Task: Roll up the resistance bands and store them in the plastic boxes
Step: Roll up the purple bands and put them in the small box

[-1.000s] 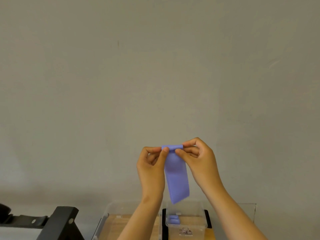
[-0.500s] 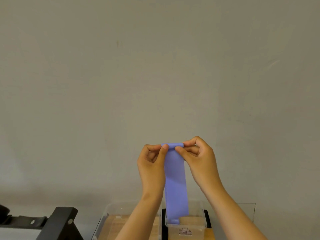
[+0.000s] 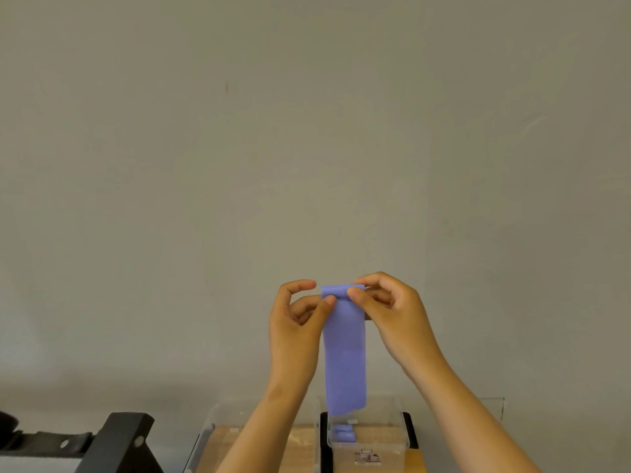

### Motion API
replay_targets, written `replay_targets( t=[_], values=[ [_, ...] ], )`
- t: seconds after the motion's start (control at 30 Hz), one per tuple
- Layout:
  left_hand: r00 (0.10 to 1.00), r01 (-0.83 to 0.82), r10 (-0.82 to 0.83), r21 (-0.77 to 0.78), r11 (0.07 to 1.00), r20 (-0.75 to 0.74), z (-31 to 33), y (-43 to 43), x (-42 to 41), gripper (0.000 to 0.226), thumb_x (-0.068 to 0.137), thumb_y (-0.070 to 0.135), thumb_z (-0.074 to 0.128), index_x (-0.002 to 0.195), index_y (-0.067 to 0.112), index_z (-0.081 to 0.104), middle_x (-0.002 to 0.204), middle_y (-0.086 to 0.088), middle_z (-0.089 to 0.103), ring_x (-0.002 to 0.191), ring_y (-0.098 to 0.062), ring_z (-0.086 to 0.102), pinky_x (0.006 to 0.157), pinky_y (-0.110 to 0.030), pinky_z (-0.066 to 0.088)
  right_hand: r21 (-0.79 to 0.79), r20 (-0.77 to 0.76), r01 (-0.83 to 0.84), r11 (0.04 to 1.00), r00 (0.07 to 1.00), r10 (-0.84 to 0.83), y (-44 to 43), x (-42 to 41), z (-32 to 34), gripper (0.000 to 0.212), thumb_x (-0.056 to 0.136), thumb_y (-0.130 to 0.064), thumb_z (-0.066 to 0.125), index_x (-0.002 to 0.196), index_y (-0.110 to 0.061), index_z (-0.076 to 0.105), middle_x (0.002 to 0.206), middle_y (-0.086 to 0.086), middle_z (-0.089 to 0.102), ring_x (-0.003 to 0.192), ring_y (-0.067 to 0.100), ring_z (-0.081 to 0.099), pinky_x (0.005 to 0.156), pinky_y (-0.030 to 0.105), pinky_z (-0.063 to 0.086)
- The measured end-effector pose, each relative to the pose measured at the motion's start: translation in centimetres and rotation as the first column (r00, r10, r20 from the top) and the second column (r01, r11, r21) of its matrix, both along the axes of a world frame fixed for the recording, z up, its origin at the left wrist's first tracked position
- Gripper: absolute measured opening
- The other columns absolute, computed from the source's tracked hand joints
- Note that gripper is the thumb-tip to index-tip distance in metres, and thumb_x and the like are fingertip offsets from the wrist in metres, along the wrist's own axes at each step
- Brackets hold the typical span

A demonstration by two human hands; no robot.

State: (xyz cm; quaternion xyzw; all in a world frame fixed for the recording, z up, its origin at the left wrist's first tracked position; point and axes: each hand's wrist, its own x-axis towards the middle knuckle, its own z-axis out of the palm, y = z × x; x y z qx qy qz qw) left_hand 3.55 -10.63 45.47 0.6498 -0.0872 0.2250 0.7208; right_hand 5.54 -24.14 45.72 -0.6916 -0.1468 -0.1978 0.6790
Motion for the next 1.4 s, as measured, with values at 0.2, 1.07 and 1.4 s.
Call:
replay_targets(
  t=[0.2,1.07,1.4],
  values=[
    [0.999,0.040,-0.040,0.057,0.998,0.011,0.0,0.2,0.4,0.014,0.092,0.005,0.059,0.100,0.010,0.068,0.085,-0.004,0.075,0.085,-0.015,0.071,0.072,-0.018,0.052,-0.021,0.050,0.012,1.000,0.999,-0.011,0.1,0.1,0.0,0.009,0.087,-0.014,0.068,0.078,-0.012,0.065,0.079,0.000,0.071,0.075,0.009,0.066,0.067,0.016,0.047],
    [0.982,0.189,-0.185,0.160,0.969,-0.035,0.0,1.7,1.0,0.023,0.090,0.008,0.063,0.111,0.014,0.060,0.098,-0.003,0.074,0.094,-0.013,0.069,0.081,-0.025,0.055,-0.034,-0.010,-0.082,0.996,0.997,0.082,-0.4,0.2,-0.2,0.023,0.082,0.008,0.066,0.080,-0.015,0.067,0.076,-0.008,0.071,0.078,0.010,0.070,0.072,0.019,0.053],
    [0.996,0.091,-0.087,0.214,0.973,-0.031,-0.2,2.0,1.5,0.016,0.084,-0.002,0.067,0.086,0.013,0.070,0.078,0.005,0.073,0.075,-0.006,0.069,0.067,-0.014,0.050,-0.059,-0.068,-0.120,0.991,0.991,0.116,-0.3,0.3,-0.7,0.026,0.080,0.000,0.070,0.095,-0.021,0.064,0.092,0.001,0.072,0.088,0.011,0.069,0.077,0.022,0.054]
  ],
)
